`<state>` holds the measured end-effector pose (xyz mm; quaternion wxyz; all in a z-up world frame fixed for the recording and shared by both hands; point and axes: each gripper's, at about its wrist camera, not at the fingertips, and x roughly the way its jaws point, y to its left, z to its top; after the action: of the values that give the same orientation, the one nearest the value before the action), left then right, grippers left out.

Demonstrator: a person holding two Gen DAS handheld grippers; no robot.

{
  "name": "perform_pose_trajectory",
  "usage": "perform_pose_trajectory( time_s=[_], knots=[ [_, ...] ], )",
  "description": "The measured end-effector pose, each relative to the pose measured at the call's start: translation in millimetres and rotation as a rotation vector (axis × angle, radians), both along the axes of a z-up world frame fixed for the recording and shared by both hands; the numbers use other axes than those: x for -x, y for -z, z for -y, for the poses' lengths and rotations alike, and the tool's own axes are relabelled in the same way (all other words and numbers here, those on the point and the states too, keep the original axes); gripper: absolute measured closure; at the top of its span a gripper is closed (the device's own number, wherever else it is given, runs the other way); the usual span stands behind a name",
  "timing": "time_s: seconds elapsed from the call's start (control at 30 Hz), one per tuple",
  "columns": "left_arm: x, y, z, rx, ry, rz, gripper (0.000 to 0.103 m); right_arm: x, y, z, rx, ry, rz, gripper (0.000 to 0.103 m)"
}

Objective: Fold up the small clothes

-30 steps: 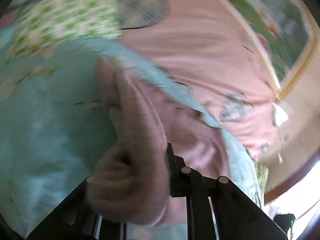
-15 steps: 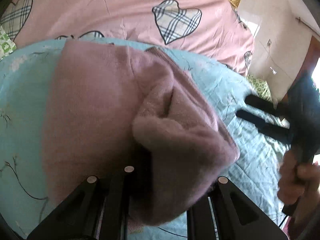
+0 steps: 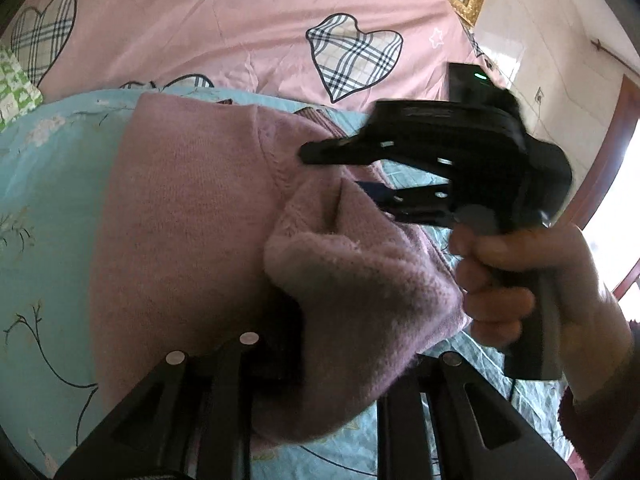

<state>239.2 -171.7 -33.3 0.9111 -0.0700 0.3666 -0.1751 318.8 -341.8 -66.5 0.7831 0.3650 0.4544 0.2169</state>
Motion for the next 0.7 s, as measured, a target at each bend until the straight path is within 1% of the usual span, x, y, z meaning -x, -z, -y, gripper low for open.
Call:
perform_pose_trajectory(
  time_s=[0.03, 0.07, 0.1, 0.17, 0.2, 0.3, 0.37, 0.47, 0.53, 0.7],
  knots=[
    [1.2, -2.3, 1.4, -0.009, 0.003, 0.008, 0.087, -4.6, 0.0, -4.0, 0.006, -0.015, 0.001, 0.075],
    [2.0, -5.3, 2.9, -0.016, 0.007, 0.019, 0.089, -8.1, -2.7, -8.9, 0.029, -0.032, 0.009, 0.086],
    [2.8, -11.8, 5.9, -0.025, 0.013, 0.040, 0.090, -9.1, -6.1, -10.8, 0.047, -0.037, 0.020, 0.087],
    [4.7, -23.7, 10.4, -0.026, 0.026, 0.065, 0.091, -9.9, -22.9, -10.4, 0.061, -0.049, 0.069, 0.088],
    [3.3, -33.8, 14.8, -0.016, 0.036, 0.083, 0.091, -10.2, -31.0, -7.6, 0.062, -0.050, 0.093, 0.089],
    [-5.7, -52.3, 30.6, 0.035, 0.077, 0.102, 0.091, -9.1, -59.2, 10.4, 0.074, -0.039, 0.166, 0.089],
    [-10.2, -54.9, 43.1, 0.043, 0.095, 0.104, 0.091, -8.5, -68.2, 24.4, 0.086, -0.029, 0.189, 0.089],
    [-18.8, -42.2, 65.4, 0.029, 0.126, 0.078, 0.091, -9.5, -56.5, 40.9, 0.137, -0.010, 0.154, 0.089],
    [-25.6, -24.5, 77.7, 0.014, 0.141, 0.040, 0.091, -6.8, -37.8, 49.5, 0.168, 0.000, 0.119, 0.089],
    [-32.5, 4.2, 90.7, -0.005, 0.163, -0.012, 0.091, -1.0, 1.9, 63.3, 0.182, 0.032, 0.057, 0.089]
  ],
)
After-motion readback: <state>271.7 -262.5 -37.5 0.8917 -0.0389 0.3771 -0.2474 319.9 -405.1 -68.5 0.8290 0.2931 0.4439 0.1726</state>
